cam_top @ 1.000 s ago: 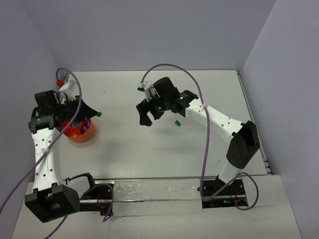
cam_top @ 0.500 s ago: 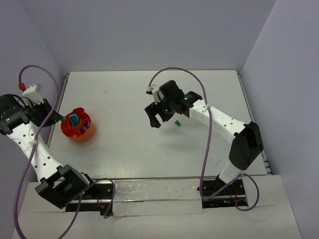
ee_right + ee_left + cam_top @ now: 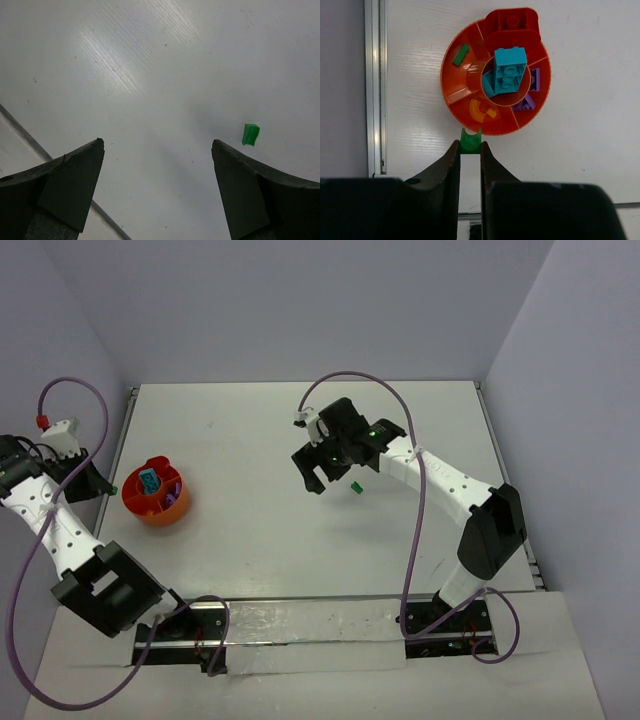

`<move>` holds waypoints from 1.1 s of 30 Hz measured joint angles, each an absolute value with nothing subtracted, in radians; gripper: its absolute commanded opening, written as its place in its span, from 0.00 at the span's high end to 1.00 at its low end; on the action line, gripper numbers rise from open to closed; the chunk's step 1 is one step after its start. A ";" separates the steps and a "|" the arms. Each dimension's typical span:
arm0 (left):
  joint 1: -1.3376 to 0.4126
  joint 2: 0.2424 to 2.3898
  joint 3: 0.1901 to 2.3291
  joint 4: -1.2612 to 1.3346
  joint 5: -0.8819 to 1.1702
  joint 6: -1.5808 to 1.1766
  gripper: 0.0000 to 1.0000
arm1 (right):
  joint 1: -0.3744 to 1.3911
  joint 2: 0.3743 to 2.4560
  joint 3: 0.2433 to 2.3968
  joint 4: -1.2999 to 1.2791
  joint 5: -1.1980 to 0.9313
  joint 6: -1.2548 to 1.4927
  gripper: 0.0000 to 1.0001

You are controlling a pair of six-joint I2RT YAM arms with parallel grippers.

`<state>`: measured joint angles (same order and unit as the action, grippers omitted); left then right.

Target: Sort the legos into containers by color

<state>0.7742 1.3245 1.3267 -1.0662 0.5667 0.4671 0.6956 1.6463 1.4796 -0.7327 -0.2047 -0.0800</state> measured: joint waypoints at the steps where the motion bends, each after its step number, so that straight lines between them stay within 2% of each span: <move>1: 0.774 1.338 1.326 -1.066 0.564 0.485 1.00 | 0.696 1.647 1.480 -0.734 -0.205 -0.080 0.05; 15: 0.738 1.499 1.330 -1.104 0.565 0.663 1.00 | 0.696 1.661 1.480 -0.734 -0.207 -0.084 0.05; 33: 0.637 1.537 1.330 -0.939 0.519 0.609 0.93 | 0.696 1.674 1.480 -0.734 -0.207 -0.084 0.05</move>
